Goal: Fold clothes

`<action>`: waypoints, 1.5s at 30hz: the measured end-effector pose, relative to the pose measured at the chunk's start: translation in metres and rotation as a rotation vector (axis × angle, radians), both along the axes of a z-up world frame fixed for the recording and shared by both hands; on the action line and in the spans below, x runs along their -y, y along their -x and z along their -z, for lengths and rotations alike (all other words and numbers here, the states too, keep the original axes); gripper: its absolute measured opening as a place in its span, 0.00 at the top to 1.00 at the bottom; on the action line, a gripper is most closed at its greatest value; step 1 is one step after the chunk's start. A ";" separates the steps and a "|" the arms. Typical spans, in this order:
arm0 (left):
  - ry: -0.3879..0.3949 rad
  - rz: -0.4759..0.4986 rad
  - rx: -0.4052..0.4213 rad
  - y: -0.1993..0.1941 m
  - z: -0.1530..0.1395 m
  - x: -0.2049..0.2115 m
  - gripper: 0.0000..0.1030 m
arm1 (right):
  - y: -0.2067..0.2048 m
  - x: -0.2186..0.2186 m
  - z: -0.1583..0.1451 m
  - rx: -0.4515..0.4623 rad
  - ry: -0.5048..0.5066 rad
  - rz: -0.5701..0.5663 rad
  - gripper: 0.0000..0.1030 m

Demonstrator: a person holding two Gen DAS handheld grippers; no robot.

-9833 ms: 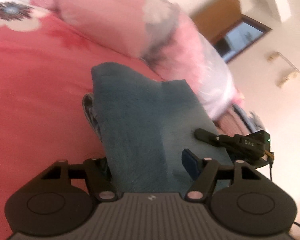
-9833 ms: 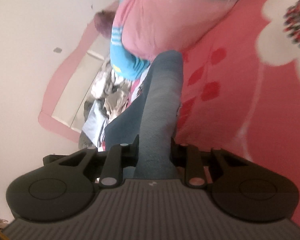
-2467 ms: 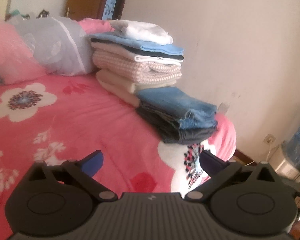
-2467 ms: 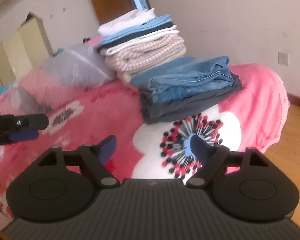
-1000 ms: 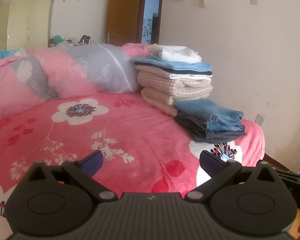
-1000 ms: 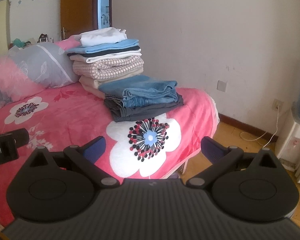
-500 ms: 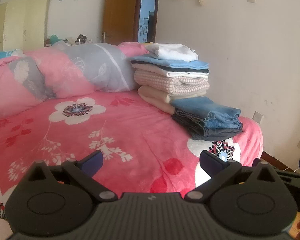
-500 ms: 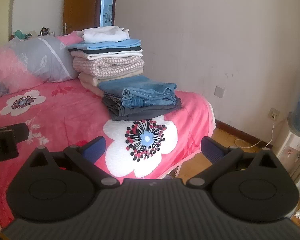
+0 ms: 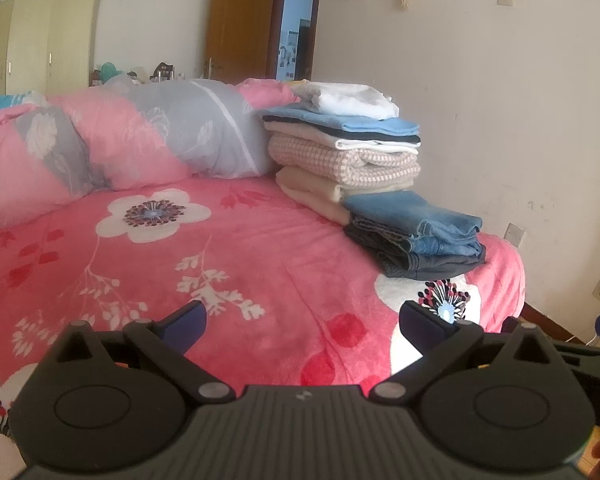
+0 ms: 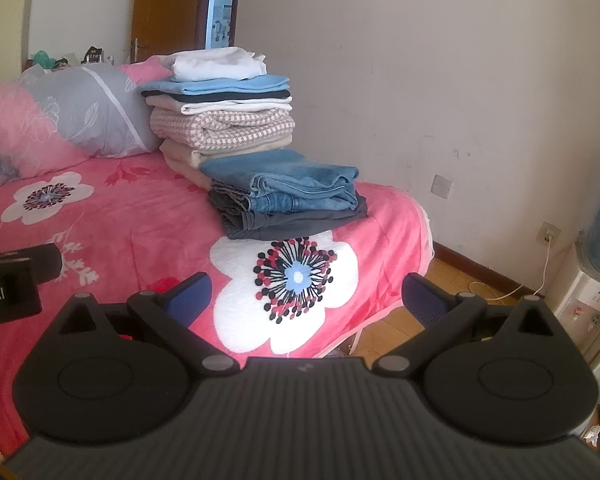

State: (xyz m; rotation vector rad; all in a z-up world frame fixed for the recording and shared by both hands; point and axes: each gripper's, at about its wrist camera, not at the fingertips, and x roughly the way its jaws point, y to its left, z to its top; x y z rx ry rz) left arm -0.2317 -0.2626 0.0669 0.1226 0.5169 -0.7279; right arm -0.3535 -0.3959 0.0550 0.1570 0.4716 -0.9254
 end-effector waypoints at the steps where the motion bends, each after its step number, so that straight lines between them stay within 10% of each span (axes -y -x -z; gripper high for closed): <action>1: 0.000 0.000 -0.001 0.000 0.000 0.000 0.00 | 0.000 0.000 0.000 0.000 0.000 -0.001 0.01; 45: 0.006 0.005 0.020 0.011 -0.005 0.001 0.00 | 0.008 -0.001 -0.004 -0.010 0.012 -0.004 0.01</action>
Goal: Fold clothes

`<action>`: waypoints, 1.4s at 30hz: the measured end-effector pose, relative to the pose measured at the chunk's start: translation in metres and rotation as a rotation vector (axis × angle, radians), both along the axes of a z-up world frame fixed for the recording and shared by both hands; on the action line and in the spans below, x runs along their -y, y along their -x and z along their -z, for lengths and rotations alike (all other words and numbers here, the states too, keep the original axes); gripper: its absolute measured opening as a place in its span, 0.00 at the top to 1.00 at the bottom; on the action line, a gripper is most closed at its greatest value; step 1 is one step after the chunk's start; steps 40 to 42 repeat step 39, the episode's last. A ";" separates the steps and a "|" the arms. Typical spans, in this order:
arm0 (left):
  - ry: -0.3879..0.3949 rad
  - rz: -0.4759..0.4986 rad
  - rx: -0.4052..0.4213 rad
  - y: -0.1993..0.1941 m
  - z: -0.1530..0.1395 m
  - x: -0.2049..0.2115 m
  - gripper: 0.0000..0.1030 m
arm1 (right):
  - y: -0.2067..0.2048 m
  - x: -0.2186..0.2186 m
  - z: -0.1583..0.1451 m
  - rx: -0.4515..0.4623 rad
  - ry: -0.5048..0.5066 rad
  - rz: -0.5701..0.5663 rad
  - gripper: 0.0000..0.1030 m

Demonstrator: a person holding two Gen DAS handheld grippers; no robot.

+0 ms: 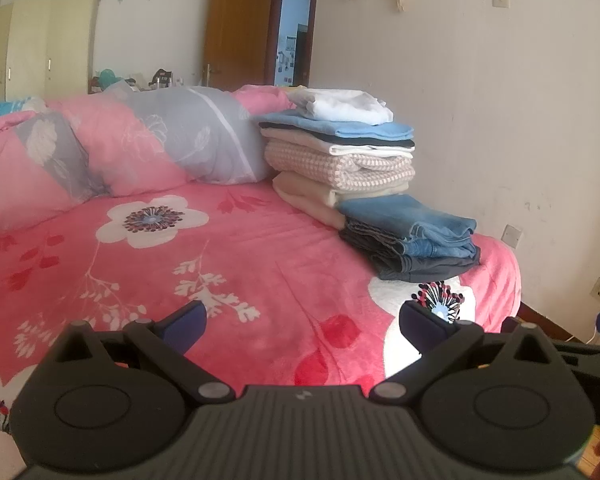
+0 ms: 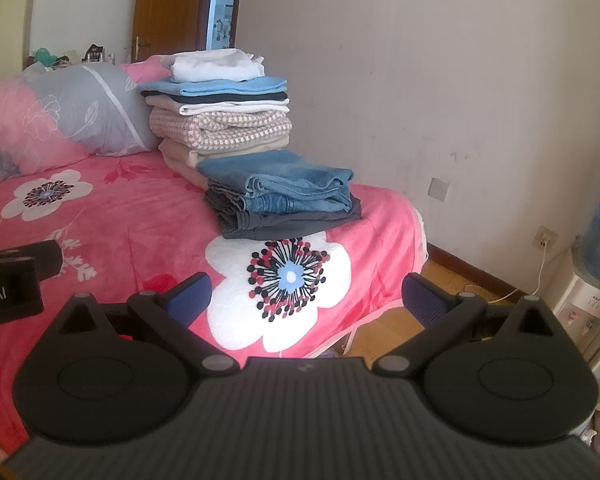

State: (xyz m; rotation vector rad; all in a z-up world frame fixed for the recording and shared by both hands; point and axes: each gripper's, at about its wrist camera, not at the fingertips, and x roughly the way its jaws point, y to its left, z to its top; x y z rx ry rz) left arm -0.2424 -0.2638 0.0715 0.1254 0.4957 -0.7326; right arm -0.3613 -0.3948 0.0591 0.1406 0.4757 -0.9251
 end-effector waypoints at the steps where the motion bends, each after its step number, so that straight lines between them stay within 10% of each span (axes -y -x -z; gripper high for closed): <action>1: 0.000 0.000 -0.001 0.000 0.000 0.000 0.00 | 0.001 0.000 0.000 0.000 0.000 0.000 0.01; 42: -0.010 -0.005 -0.005 -0.004 0.004 0.000 0.00 | -0.005 -0.003 0.001 -0.020 -0.004 -0.015 0.01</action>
